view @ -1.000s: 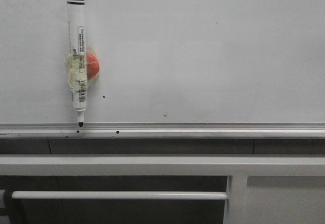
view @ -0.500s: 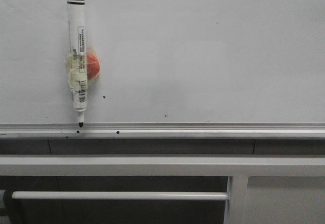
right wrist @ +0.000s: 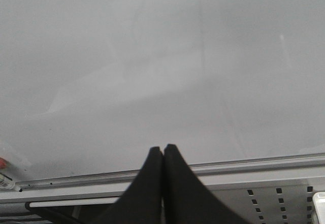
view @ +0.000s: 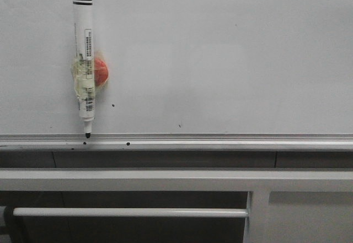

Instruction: Write number 1 on whiteboard

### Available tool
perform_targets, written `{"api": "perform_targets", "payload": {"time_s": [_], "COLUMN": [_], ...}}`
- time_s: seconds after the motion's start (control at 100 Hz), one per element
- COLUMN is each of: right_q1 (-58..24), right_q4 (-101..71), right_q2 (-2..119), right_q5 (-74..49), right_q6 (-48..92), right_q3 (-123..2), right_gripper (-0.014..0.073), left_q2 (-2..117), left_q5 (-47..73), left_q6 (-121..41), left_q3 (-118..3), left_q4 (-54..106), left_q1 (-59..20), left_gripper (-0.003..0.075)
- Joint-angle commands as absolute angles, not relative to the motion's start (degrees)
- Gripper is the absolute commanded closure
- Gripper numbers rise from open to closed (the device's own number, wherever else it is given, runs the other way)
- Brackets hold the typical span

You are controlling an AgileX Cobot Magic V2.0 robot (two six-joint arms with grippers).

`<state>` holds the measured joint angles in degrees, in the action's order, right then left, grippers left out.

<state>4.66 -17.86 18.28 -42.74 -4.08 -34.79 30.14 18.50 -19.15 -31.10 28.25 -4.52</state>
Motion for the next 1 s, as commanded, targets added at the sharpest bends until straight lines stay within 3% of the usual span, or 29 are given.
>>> {"api": "perform_targets", "payload": {"time_s": [0.0, 0.38, 0.66, 0.99], "right_q1": [4.57, 2.81, 2.57, 2.57], "right_q4": [-18.60, -19.07, -19.07, -19.07], "right_q2": [19.41, 19.41, 19.41, 19.41], "right_q5": [-39.34, -41.16, -41.84, -41.84], "right_q6": [-3.26, -3.26, -3.26, -3.26], "right_q3": [-36.75, -36.75, -36.75, -36.75], "right_gripper": [0.0657, 0.0657, 0.0657, 0.0657], "left_q2": [30.70, 30.70, 33.39, 37.52], "left_q5": [14.76, 6.78, -4.54, -10.73], "left_q6": [-22.26, -22.26, -22.26, -22.26], "left_q3": [-30.56, -20.83, -16.27, -15.90], "left_q4": [33.87, 37.97, 38.84, 38.40], "left_q1": [-7.33, -22.40, -33.23, -38.53], "left_gripper": [0.0165, 0.0240, 0.0240, 0.0240]}}
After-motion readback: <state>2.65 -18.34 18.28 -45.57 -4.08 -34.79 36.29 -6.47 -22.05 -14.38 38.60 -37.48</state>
